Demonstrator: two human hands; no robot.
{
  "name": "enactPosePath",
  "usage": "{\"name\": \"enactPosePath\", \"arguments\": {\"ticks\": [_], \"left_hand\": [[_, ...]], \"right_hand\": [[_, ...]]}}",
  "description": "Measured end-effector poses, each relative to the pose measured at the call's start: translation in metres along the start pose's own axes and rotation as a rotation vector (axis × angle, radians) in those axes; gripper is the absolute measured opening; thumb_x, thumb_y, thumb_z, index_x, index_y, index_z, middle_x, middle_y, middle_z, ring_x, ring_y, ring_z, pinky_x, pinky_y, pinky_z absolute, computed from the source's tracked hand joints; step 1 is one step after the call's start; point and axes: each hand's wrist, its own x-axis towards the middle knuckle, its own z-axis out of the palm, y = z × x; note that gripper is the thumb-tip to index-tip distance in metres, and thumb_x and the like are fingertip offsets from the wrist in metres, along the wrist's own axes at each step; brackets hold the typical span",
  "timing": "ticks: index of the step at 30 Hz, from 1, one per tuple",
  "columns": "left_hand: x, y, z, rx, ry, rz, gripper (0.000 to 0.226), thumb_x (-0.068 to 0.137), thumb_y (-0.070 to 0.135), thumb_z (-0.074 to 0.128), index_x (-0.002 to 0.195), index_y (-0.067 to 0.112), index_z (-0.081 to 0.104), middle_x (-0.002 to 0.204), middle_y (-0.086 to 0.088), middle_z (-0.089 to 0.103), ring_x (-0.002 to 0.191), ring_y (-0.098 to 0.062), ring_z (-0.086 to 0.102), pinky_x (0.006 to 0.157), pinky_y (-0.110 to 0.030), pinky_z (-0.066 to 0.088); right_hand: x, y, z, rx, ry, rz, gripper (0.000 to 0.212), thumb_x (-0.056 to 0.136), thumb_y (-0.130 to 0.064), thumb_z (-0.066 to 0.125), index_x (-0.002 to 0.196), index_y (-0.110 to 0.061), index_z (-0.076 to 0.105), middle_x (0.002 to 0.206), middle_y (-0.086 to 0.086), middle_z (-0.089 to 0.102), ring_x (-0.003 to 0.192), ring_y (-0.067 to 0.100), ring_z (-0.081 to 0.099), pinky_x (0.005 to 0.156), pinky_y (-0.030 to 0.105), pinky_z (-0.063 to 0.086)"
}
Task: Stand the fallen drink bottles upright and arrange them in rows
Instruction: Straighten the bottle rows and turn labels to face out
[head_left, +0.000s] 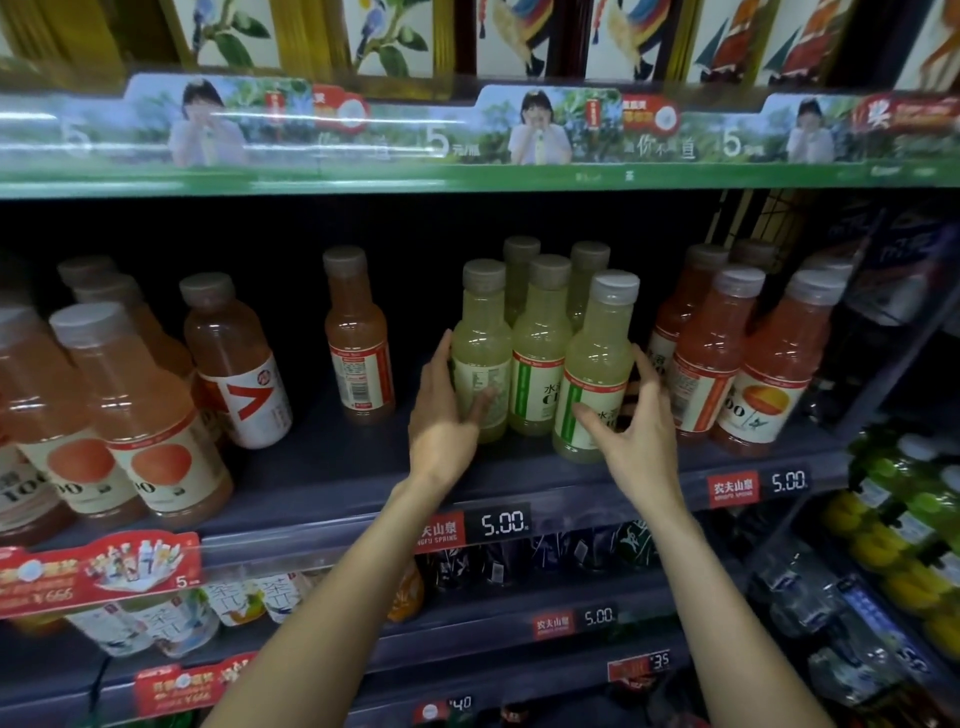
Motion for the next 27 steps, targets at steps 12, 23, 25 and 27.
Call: {"name": "enactPosePath", "arguments": {"ticks": [12,23,25,27], "left_hand": [[-0.017,0.002,-0.019,0.041,-0.017,0.045,0.074,0.088,0.031,0.066,0.148,0.030,0.024,0.143,0.005,0.043,0.127,-0.011,0.048,0.102,-0.038,0.045],[-0.072,-0.035,-0.191,0.470,0.721,0.282,0.055,0.084,0.013,0.068,0.133,0.001,0.044,0.132,-0.021,0.047,0.124,-0.027,0.040,0.108,-0.023,0.025],[-0.068,-0.047,-0.202,0.508,0.713,0.185,0.068,0.083,0.020,0.072,0.138,0.002,0.036,0.135,-0.023,0.042,0.126,-0.029,0.037,0.108,-0.026,0.026],[-0.065,-0.055,-0.207,0.564,0.694,0.104,0.077,0.082,0.027,0.073,0.142,0.001,0.031,0.136,-0.025,0.040,0.126,-0.031,0.034,0.106,-0.039,0.032]], "right_hand": [[-0.054,-0.026,0.019,-0.180,0.248,-0.173,0.059,0.088,-0.019,0.062,0.140,-0.009,0.036,0.139,0.014,0.039,0.127,0.022,0.038,0.102,0.014,0.024],[-0.045,-0.113,0.151,0.060,-0.196,-0.437,0.060,0.081,-0.013,0.070,0.135,-0.009,0.043,0.137,0.017,0.039,0.128,0.024,0.039,0.106,0.014,0.026],[-0.024,-0.117,0.173,0.126,-0.248,-0.316,0.080,0.076,-0.008,0.074,0.143,-0.012,0.030,0.144,0.018,0.028,0.134,0.027,0.034,0.108,0.021,0.027],[-0.012,-0.120,0.191,0.154,-0.300,-0.208,0.089,0.077,-0.005,0.073,0.146,-0.012,0.019,0.148,0.017,0.021,0.135,0.027,0.032,0.102,0.014,0.024]]}}
